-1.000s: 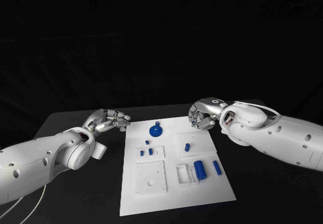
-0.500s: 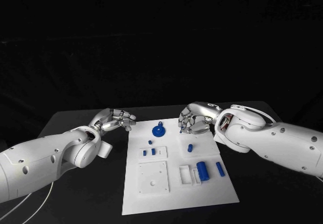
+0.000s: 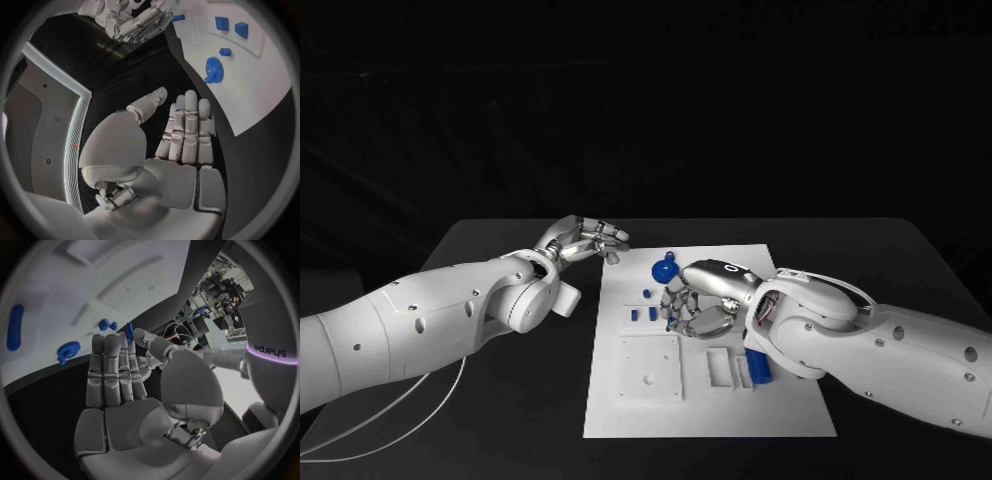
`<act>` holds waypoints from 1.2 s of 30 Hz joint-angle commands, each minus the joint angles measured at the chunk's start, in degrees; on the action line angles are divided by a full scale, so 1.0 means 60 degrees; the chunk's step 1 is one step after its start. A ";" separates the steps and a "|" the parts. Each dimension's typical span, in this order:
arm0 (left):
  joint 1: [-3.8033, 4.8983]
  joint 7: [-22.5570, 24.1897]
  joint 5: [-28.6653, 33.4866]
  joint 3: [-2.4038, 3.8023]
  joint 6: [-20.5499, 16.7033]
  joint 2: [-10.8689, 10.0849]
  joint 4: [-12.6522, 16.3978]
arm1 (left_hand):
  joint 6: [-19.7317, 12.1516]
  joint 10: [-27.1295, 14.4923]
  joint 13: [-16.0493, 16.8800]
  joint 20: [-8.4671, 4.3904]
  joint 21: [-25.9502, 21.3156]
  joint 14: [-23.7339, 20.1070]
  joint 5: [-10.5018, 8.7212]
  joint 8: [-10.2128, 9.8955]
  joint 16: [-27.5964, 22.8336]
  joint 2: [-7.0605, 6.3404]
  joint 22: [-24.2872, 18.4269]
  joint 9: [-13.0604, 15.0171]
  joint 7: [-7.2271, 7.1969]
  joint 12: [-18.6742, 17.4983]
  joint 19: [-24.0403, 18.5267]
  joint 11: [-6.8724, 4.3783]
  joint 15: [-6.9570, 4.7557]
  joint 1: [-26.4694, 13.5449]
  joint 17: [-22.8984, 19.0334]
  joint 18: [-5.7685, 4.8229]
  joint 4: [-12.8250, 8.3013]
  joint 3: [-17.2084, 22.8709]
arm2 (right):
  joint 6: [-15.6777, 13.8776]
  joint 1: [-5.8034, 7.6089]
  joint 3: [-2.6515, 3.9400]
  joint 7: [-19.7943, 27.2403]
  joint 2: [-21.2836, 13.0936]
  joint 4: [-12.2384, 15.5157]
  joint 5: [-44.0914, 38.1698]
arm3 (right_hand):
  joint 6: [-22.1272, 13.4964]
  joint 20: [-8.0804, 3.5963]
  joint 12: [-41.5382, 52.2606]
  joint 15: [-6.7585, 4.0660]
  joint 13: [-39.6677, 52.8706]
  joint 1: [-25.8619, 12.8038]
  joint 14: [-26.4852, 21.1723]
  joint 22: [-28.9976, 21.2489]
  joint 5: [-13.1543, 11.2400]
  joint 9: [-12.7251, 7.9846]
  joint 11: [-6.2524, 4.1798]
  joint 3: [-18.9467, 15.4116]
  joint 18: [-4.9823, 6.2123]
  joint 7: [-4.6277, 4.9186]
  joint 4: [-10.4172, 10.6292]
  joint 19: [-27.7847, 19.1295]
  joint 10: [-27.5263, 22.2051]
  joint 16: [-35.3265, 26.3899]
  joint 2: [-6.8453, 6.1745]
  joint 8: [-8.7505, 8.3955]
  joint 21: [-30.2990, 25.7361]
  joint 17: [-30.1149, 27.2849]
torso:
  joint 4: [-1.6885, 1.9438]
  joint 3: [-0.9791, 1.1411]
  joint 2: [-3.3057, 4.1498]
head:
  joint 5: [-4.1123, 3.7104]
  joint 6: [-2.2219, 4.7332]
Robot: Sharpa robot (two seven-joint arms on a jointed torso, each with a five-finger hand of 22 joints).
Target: Assemble the parts on the task board
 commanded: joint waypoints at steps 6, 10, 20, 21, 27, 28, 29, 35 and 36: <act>0.0008 0.0164 0.0135 0.0007 -0.0017 0.0248 -0.0301 | -0.0068 0.0057 -0.0020 -0.0068 -0.0041 0.0066 0.0043 0.0068 -0.0088 0.0099 0.0018 -0.0013 0.0006 -0.0060 0.0016 -0.0004 -0.0012 -0.0024 0.0056 -0.0050 0.0024 -0.0065 | -0.0070 -0.0301 -0.0379 -0.0255 0.0286 -0.0039 -0.1589 | -0.0036 0.0009 -0.0060 -0.0030 0.0034 -0.0004 -0.0007 0.0019 0.0025 0.0027 0.0008 -0.0059 0.0142 -0.0022 -0.0020 0.0011 0.0059 0.0064 0.0094 0.0007 0.0077 -0.0018 | 0.0009 -0.0017 -0.0032 | 0.0301 -0.0195; 0.0008 0.0158 0.0138 0.0007 0.0025 0.0286 -0.0294 | -0.0070 0.0058 -0.0021 -0.0067 -0.0048 0.0065 0.0042 0.0069 -0.0102 0.0107 0.0020 -0.0015 0.0007 -0.0063 0.0013 -0.0004 -0.0011 -0.0033 0.0075 -0.0052 0.0025 -0.0067 | -0.0015 -0.0389 -0.0447 -0.0297 0.0360 -0.0079 -0.1754 | -0.0025 0.0003 -0.0057 -0.0037 0.0051 0.0005 0.0006 0.0026 0.0028 0.0042 0.0001 -0.0055 0.0142 -0.0027 -0.0022 0.0028 0.0078 0.0088 0.0077 0.0014 0.0090 -0.0025 | 0.0014 -0.0006 -0.0021 | 0.0372 -0.0231; 0.0008 0.0132 0.0138 0.0007 0.0116 0.0320 -0.0286 | -0.0078 0.0056 -0.0024 -0.0066 -0.0061 0.0061 0.0040 0.0070 -0.0136 0.0119 0.0026 -0.0020 0.0008 -0.0073 0.0007 -0.0002 -0.0007 -0.0040 0.0115 -0.0055 0.0021 -0.0068 | -0.0032 -0.0562 -0.0499 -0.0334 0.0510 -0.0257 -0.2008 | -0.0017 -0.0005 -0.0058 -0.0044 0.0069 0.0016 0.0016 0.0035 0.0037 0.0058 -0.0007 -0.0048 0.0141 -0.0032 -0.0023 0.0045 0.0092 0.0115 0.0065 0.0019 0.0106 -0.0033 | 0.0009 0.0009 -0.0017 | 0.0476 -0.0343; 0.0007 0.0121 0.0138 0.0007 0.0138 0.0319 -0.0286 | -0.0078 0.0056 -0.0025 -0.0066 -0.0063 0.0061 0.0040 0.0071 -0.0139 0.0120 0.0027 -0.0020 0.0008 -0.0074 0.0007 -0.0002 -0.0007 -0.0041 0.0118 -0.0055 0.0021 -0.0068 | -0.0047 -0.0569 -0.0499 -0.0350 0.0513 -0.0264 -0.2021 | -0.0015 -0.0007 -0.0057 -0.0046 0.0074 0.0017 0.0018 0.0037 0.0036 0.0062 -0.0008 -0.0048 0.0142 -0.0032 -0.0023 0.0050 0.0098 0.0122 0.0062 0.0020 0.0110 -0.0035 | 0.0009 0.0005 -0.0019 | 0.0477 -0.0351; 0.0007 0.0086 0.0137 0.0007 0.0197 0.0295 -0.0301 | -0.0089 0.0048 -0.0029 -0.0063 -0.0073 0.0058 0.0033 0.0069 -0.0169 0.0131 0.0032 -0.0026 0.0014 -0.0086 0.0004 0.0004 -0.0003 -0.0057 0.0154 -0.0059 0.0023 -0.0075 | -0.0189 -0.0576 -0.0499 -0.0474 0.0497 -0.0266 -0.2149 | -0.0001 -0.0020 -0.0055 -0.0057 0.0100 0.0020 0.0033 0.0051 0.0069 0.0085 -0.0019 -0.0042 0.0142 -0.0039 -0.0019 0.0078 0.0124 0.0163 0.0045 0.0029 0.0134 -0.0045 | 0.0009 -0.0003 -0.0022 | 0.0498 -0.0380; 0.0007 0.0078 0.0137 0.0007 0.0203 0.0285 -0.0302 | -0.0090 0.0047 -0.0030 -0.0062 -0.0074 0.0057 0.0033 0.0069 -0.0173 0.0132 0.0033 -0.0026 0.0014 -0.0088 0.0003 0.0005 -0.0002 -0.0059 0.0159 -0.0059 0.0023 -0.0076 | -0.0200 -0.0576 -0.0499 -0.0485 0.0496 -0.0264 -0.2171 | 0.0000 -0.0021 -0.0055 -0.0058 0.0102 0.0021 0.0034 0.0052 0.0071 0.0088 -0.0020 -0.0041 0.0142 -0.0040 -0.0018 0.0081 0.0126 0.0167 0.0043 0.0030 0.0136 -0.0046 | 0.0009 -0.0003 -0.0022 | 0.0498 -0.0380; 0.0007 0.0071 0.0137 0.0007 0.0199 0.0276 -0.0306 | -0.0093 0.0045 -0.0030 -0.0062 -0.0077 0.0056 0.0032 0.0069 -0.0179 0.0133 0.0034 -0.0027 0.0015 -0.0090 0.0003 0.0005 -0.0002 -0.0059 0.0165 -0.0059 0.0022 -0.0076 | -0.0200 -0.0576 -0.0499 -0.0496 0.0489 -0.0254 -0.2182 | 0.0001 -0.0022 -0.0055 -0.0059 0.0105 0.0022 0.0035 0.0052 0.0073 0.0090 -0.0021 -0.0040 0.0141 -0.0040 -0.0018 0.0082 0.0128 0.0170 0.0042 0.0031 0.0138 -0.0047 | 0.0005 -0.0004 -0.0022 | 0.0498 -0.0390; 0.0007 0.0079 0.0136 0.0007 0.0195 0.0268 -0.0316 | -0.0096 0.0043 -0.0032 -0.0061 -0.0082 0.0055 0.0030 0.0070 -0.0195 0.0133 0.0038 -0.0029 0.0016 -0.0095 0.0000 0.0007 0.0000 -0.0059 0.0185 -0.0060 0.0019 -0.0077 | -0.0125 -0.0576 -0.0499 -0.0512 0.0428 -0.0249 -0.2181 | 0.0008 -0.0028 -0.0055 -0.0063 0.0117 0.0024 0.0039 0.0058 0.0073 0.0102 -0.0026 -0.0034 0.0142 -0.0044 -0.0015 0.0093 0.0138 0.0190 0.0030 0.0035 0.0147 -0.0053 | 0.0019 -0.0009 -0.0021 | 0.0513 -0.0425; 0.0007 0.0077 0.0136 0.0007 0.0203 0.0266 -0.0316 | -0.0096 0.0043 -0.0032 -0.0061 -0.0083 0.0055 0.0029 0.0070 -0.0198 0.0134 0.0039 -0.0030 0.0017 -0.0095 0.0000 0.0007 0.0000 -0.0061 0.0189 -0.0061 0.0020 -0.0078 | -0.0109 -0.0576 -0.0499 -0.0516 0.0420 -0.0247 -0.2181 | 0.0008 -0.0029 -0.0055 -0.0064 0.0118 0.0023 0.0040 0.0058 0.0073 0.0103 -0.0026 -0.0034 0.0142 -0.0044 -0.0014 0.0095 0.0140 0.0193 0.0029 0.0035 0.0149 -0.0053 | 0.0019 -0.0009 -0.0021 | 0.0513 -0.0425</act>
